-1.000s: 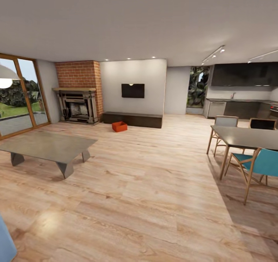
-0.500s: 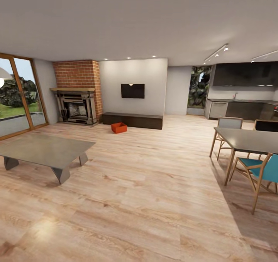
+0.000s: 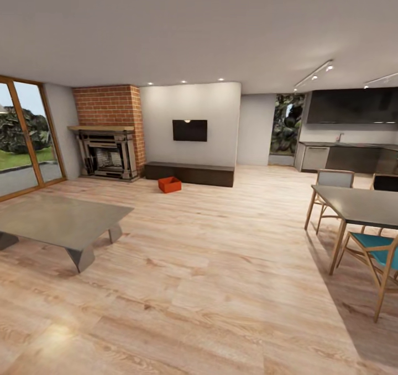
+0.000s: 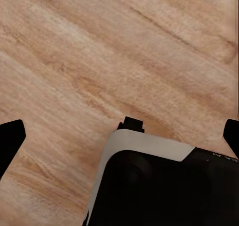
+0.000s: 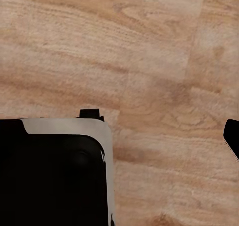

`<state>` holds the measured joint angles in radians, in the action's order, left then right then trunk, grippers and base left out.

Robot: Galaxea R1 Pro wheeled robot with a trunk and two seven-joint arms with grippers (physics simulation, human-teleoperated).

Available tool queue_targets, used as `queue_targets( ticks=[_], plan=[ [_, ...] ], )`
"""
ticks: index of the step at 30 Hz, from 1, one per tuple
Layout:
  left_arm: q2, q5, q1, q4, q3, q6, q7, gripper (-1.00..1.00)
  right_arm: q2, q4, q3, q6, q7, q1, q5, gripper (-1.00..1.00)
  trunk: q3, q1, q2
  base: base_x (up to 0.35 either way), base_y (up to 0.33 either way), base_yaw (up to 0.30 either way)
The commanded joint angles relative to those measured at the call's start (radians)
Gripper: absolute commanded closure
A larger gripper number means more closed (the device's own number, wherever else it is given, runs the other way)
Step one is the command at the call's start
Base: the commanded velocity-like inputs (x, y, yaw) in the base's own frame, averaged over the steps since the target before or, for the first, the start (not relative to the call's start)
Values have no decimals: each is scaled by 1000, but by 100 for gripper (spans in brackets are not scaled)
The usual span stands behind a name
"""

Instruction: Move the two storage containers from the living room to the garage. In the garage, place one container on the floor and stack the other container on top of it (either order is fine).

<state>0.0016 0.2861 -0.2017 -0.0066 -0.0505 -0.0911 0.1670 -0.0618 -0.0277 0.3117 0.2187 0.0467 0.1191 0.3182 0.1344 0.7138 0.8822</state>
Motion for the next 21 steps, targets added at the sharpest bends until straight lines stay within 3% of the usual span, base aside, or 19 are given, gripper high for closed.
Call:
queue_targets(
  ticks=[1, 21],
  plan=[
    [0, 7, -1, 1, -5, -3, 2, -100, 1, -3, 8, 5, 1, 1, 7, -100, 1, 1, 1, 322, 0, 0],
    [0, 7, -1, 1, -5, -3, 2, -100, 0, -3, 8, 5, 1, 1, 7, -100, 1, 1, 1, 322, 0, 0]
  ],
)
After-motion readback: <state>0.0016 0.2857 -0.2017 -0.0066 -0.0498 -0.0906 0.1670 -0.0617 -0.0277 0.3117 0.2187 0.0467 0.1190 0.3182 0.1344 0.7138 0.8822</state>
